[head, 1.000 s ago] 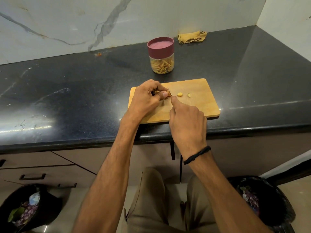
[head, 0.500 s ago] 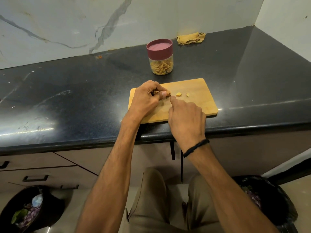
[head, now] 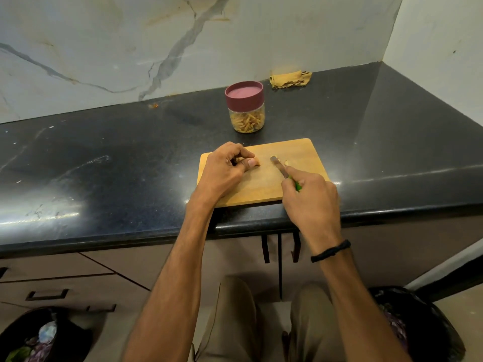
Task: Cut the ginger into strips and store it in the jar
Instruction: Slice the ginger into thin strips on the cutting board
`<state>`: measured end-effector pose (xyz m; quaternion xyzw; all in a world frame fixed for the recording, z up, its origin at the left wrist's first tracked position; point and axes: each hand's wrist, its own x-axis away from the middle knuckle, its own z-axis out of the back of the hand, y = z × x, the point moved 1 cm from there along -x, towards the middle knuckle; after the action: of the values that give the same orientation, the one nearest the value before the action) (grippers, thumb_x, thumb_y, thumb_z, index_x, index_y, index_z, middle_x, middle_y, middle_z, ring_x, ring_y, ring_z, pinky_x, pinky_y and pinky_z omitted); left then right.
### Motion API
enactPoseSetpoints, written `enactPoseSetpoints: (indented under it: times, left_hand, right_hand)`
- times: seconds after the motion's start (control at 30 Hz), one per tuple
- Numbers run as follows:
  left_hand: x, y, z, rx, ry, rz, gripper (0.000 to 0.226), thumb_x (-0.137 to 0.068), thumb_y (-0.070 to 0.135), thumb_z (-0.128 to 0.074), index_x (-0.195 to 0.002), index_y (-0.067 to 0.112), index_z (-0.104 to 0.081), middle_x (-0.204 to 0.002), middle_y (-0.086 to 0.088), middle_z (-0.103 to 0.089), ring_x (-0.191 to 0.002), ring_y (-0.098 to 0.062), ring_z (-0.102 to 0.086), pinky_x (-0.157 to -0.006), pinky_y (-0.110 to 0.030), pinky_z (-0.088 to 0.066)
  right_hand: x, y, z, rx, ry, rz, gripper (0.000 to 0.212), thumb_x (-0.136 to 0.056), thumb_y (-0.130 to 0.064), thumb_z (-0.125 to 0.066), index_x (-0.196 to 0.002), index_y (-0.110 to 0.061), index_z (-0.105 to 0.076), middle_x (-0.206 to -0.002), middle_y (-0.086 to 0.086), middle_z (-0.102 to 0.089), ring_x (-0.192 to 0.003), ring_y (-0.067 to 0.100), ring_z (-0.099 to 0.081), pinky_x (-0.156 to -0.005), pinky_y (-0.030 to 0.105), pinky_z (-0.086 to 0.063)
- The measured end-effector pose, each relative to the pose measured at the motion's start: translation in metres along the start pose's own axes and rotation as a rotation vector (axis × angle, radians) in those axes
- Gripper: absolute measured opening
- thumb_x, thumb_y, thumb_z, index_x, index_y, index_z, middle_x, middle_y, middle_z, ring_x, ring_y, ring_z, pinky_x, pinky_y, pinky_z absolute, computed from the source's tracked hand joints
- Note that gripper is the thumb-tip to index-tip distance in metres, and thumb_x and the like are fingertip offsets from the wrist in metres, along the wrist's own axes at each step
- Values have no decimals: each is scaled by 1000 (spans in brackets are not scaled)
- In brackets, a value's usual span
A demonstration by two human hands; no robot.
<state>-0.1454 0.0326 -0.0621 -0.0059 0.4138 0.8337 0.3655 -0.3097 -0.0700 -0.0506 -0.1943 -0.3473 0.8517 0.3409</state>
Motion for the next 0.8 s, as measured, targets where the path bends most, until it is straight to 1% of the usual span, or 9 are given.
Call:
enactPoseSetpoints:
  times: [0.1,0.2,0.23,0.33,0.4,0.47,0.57,0.63,0.8]
  left_hand:
    - [0,-1,0,-18,15,-12,12,-90,23,-74,-101,19,-75,-101,9,-66,-92,-3,-59,-79,-18,-48]
    - [0,-1,0,-33,22,-15,13,-90,25,-74,-102,19,-74,-101,10,-66,-92,-3,-58,-77,-14,-46]
    - [1,-1,0,-33,25,-19,13,-90,25,-74,-102,19,-74,-101,9,-66,-91,-3,-58,-76,-13,-46]
    - [2,0,0,-29,30,-34,16,-88,24,-76,-102,18,-73,-101,8,-67,-89,-5,-59,-75,-12,-46]
    - [3,0,1,-33,21,-42,18,-88,22,-76,-104,17,-72,-101,8,-66,-89,-5,-60,-76,-12,-47]
    - [3,0,1,-42,20,-49,18,-87,21,-77,-104,17,-72,-102,7,-67,-90,-7,-61,-77,-13,-49]
    - [2,0,1,-40,30,-47,17,-87,20,-77,-103,16,-73,-100,5,-67,-89,-9,-62,-76,-14,-51]
    - [2,0,1,-31,41,-51,16,-87,19,-77,-102,15,-73,-99,4,-68,-89,-10,-63,-77,-17,-53]
    - [1,-2,0,-25,46,-49,18,-86,17,-78,-103,14,-74,-100,4,-69,-91,-9,-64,-80,-20,-54]
  right_hand:
    - [-2,3,0,-4,18,-8,37,-100,-32,-45,-135,-34,-55,-84,-2,-58,-67,10,-46,-57,21,-42]
    - [-1,2,-3,4,45,12,38,-100,-32,-45,-136,-34,-54,-83,0,-62,-69,12,-50,-62,26,-46]
    - [-1,2,-4,9,43,16,38,-100,-31,-44,-137,-34,-53,-80,0,-60,-65,10,-49,-58,23,-43]
    - [0,-3,-5,31,39,38,40,-101,-29,-43,-140,-33,-50,-74,-3,-52,-55,3,-39,-46,13,-24]
    - [1,-10,-6,48,41,72,41,-101,-29,-42,-142,-33,-47,-72,-5,-49,-54,2,-38,-44,13,-22]
    - [3,-17,-10,58,35,100,42,-101,-30,-42,-143,-34,-45,-73,-5,-49,-56,6,-40,-46,16,-26]
    - [3,-23,-21,88,32,137,44,-102,-32,-42,-145,-35,-42,-76,-4,-53,-66,9,-45,-56,20,-33]
    - [3,-25,-25,138,37,147,44,-102,-34,-40,-146,-36,-39,-77,-5,-52,-69,10,-45,-60,23,-34]
    - [2,-26,-27,172,42,161,43,-103,-36,-39,-146,-38,-37,-77,-6,-48,-70,10,-43,-61,24,-34]
